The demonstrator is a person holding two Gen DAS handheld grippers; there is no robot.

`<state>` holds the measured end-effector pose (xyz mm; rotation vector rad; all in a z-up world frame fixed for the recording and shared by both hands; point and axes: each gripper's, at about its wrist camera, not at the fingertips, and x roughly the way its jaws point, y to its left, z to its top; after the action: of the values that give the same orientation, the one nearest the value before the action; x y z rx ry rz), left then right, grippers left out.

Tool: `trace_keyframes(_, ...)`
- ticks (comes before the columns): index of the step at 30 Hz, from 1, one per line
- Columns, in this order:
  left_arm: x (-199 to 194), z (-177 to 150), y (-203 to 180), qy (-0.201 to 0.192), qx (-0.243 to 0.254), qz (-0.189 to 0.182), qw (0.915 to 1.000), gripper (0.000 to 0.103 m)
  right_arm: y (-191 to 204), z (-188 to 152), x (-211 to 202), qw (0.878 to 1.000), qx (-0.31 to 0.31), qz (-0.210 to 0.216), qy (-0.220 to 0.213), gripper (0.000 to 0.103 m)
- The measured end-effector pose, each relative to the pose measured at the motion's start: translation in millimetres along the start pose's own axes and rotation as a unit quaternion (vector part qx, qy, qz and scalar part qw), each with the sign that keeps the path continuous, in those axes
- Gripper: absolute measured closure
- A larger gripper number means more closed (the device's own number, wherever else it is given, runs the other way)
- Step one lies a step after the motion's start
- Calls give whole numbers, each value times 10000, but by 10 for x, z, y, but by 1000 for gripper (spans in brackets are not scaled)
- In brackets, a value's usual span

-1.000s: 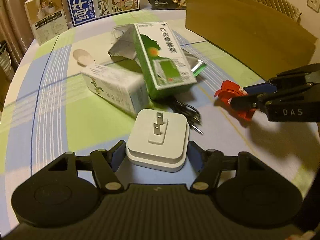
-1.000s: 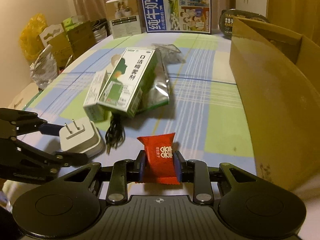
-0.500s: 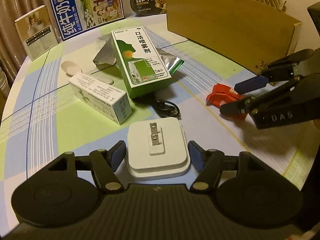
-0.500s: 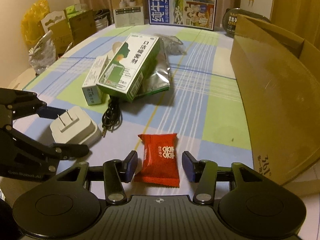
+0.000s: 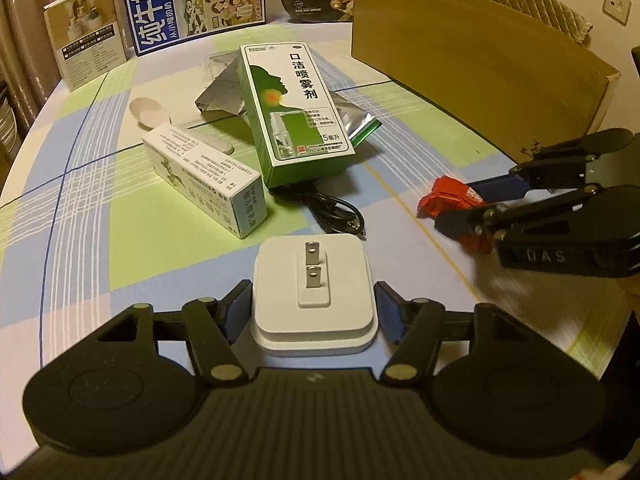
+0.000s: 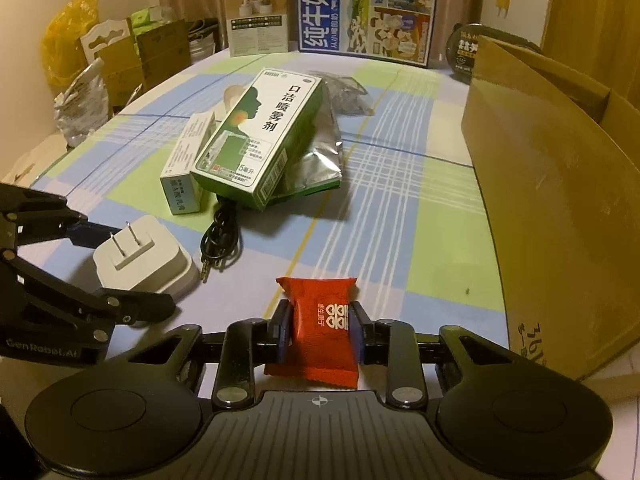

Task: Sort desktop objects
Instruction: 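Lift the red packet with the right tool while the left tool grasps the plug adapter, then carry the red packet and plug adapter over the cardboard box with both tools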

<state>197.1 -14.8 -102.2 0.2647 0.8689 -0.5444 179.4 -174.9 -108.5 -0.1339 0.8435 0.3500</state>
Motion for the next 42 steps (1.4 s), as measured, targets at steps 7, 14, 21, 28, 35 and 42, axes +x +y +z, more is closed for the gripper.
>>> trace_keyframes(7, -109, 10, -62, -137, -27, 107, 9998, 43, 8, 26, -114, 9997, 5, -95, -204, 80)
trace_keyframes(14, -264, 78, -127, -268, -72, 162, 9995, 43, -14, 138, -292, 9989, 219, -75, -417, 80)
trace_keyframes(21, -485, 212, -237, -506, -178, 245, 9983, 43, -15, 291, -579, 9975, 333, -87, -622, 80)
trace_keyframes(28, -718, 343, -427, -711, -310, 184, 9968, 43, -67, 484, -945, 9954, 243, -220, -905, 80)
trace_keyframes(35, -946, 572, -639, -927, -130, 170, 9955, 43, -224, 619, -1283, 9917, 281, -369, -1198, 80)
trace_keyframes(42, -1118, 877, -872, -1138, 45, 107, 9934, 43, -470, 679, -1562, 9879, 333, -556, -1410, 80)
